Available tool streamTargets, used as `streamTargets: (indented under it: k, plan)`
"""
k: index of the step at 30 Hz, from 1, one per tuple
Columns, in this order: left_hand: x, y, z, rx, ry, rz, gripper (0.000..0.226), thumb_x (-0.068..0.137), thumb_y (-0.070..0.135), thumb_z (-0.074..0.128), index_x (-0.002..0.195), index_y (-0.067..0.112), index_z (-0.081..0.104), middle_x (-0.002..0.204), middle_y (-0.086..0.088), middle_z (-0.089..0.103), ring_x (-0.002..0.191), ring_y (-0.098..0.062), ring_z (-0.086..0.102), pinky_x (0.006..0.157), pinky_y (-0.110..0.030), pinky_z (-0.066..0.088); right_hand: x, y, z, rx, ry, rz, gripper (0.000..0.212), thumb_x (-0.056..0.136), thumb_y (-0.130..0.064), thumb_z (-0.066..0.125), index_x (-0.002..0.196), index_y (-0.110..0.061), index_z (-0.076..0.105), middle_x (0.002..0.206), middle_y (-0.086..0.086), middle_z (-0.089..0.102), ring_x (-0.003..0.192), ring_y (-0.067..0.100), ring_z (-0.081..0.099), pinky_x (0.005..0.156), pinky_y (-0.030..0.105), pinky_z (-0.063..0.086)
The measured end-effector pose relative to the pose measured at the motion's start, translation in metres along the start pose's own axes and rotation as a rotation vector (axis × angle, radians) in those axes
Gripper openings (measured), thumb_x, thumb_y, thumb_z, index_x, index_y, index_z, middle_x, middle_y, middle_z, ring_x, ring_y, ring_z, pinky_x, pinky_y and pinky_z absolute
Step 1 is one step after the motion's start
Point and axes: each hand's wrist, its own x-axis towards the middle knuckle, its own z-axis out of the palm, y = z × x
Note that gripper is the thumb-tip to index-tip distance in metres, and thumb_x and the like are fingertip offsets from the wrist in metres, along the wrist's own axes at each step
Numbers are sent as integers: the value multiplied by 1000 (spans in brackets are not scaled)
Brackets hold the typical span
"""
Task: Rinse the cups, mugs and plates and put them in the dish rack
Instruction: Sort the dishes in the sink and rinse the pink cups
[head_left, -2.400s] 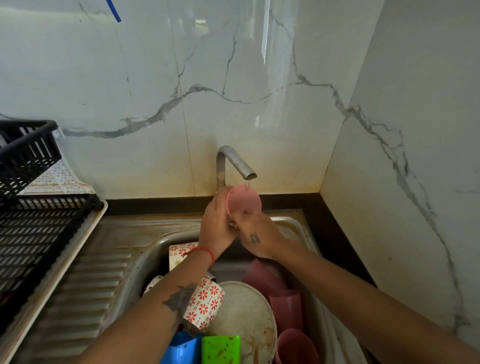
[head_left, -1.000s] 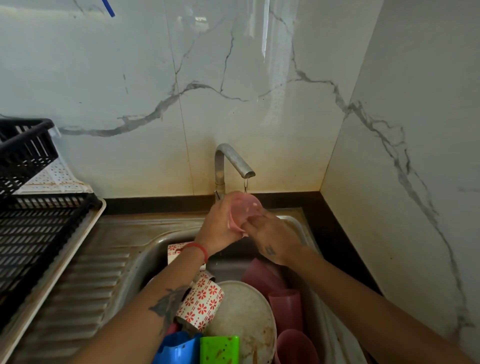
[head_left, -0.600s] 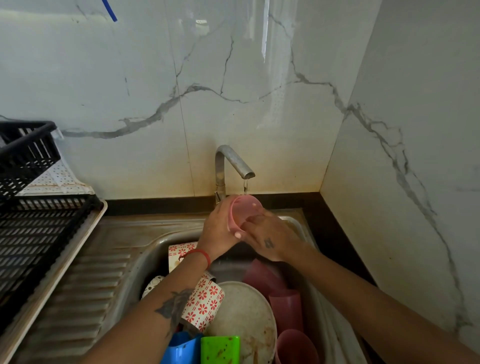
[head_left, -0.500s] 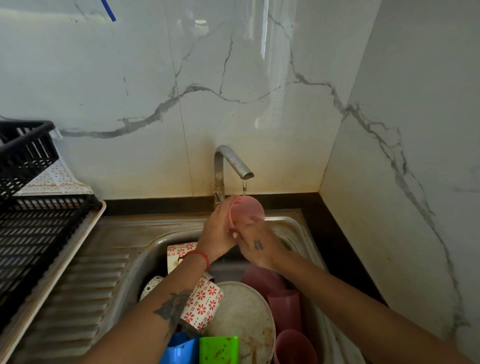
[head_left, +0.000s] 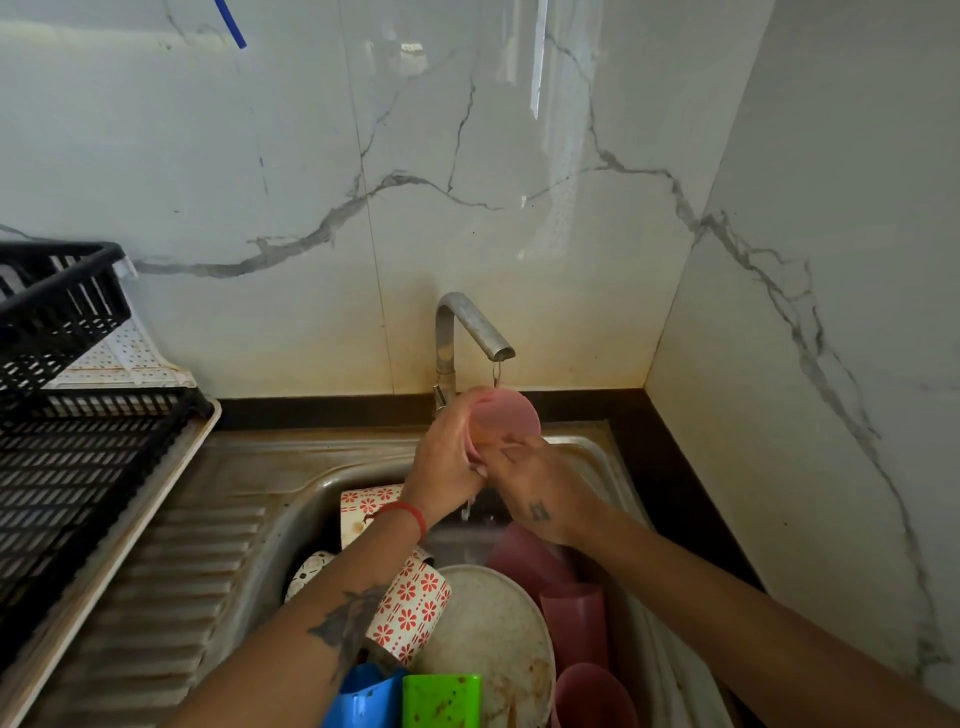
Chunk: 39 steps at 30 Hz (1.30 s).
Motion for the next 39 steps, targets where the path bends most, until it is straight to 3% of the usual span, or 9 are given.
streamTargets:
  k: [6,10,14,17,22,26,31,36,39]
  plan:
    - [-1,-9,-8,-7,-62,28,85,64,25,88,134,31,40,136,4,50,123,-13,48,97,-25,42,1,50,-18,-335,-81,-279,45,68,-13,78,112,-21,69,122,5,66,123,25,55,113,48,19]
    - [3,-12,-8,37,-33,54,91,62,24,89,137,24,39,142,1,39,127,-14,40,98,-27,41,9,32,-28,37,128,-52,31,73,5,64,102,-1,71,106,17,69,102,34,63,93,46,51]
    - [3,-4,-6,2,-87,73,84,64,28,88,134,27,42,136,5,51,124,-10,48,100,-28,44,33,10,-34,330,-217,148,36,86,6,57,122,7,58,125,26,57,119,39,50,103,36,34]
    - [5,6,0,50,-73,135,88,62,29,88,136,27,41,135,3,52,122,-9,48,98,-19,39,65,1,-30,195,-467,533,33,96,-13,50,129,-8,53,121,10,58,115,24,52,101,30,34]
    - [1,10,1,75,-4,182,88,62,26,89,136,20,43,136,-2,53,123,-16,49,98,-28,44,73,7,-10,647,-326,884,40,98,-9,43,138,-4,40,137,18,47,128,32,43,107,36,30]
    - [0,6,1,88,34,173,84,62,20,89,135,17,46,134,-4,54,122,-16,50,98,-24,43,71,-4,-2,1135,64,1048,35,93,-3,45,127,-3,53,127,22,56,118,38,54,84,35,47]
    - [3,-2,-8,75,13,120,82,65,19,87,134,20,43,132,-1,53,118,-9,49,96,-13,41,66,-2,-15,635,-237,579,28,94,-8,53,122,-3,56,115,14,60,109,25,57,96,33,46]
    - [-1,5,2,115,-36,120,92,63,27,89,140,20,39,139,-3,50,124,-17,48,99,-31,46,66,8,-18,379,-404,691,39,99,-12,43,138,-7,41,137,13,48,128,26,43,109,32,26]
    - [-4,6,6,122,-56,142,90,63,28,88,139,20,40,139,-3,50,125,-19,49,99,-34,47,64,8,-6,526,-483,743,42,99,-9,41,141,-4,34,139,17,43,132,30,37,109,33,25]
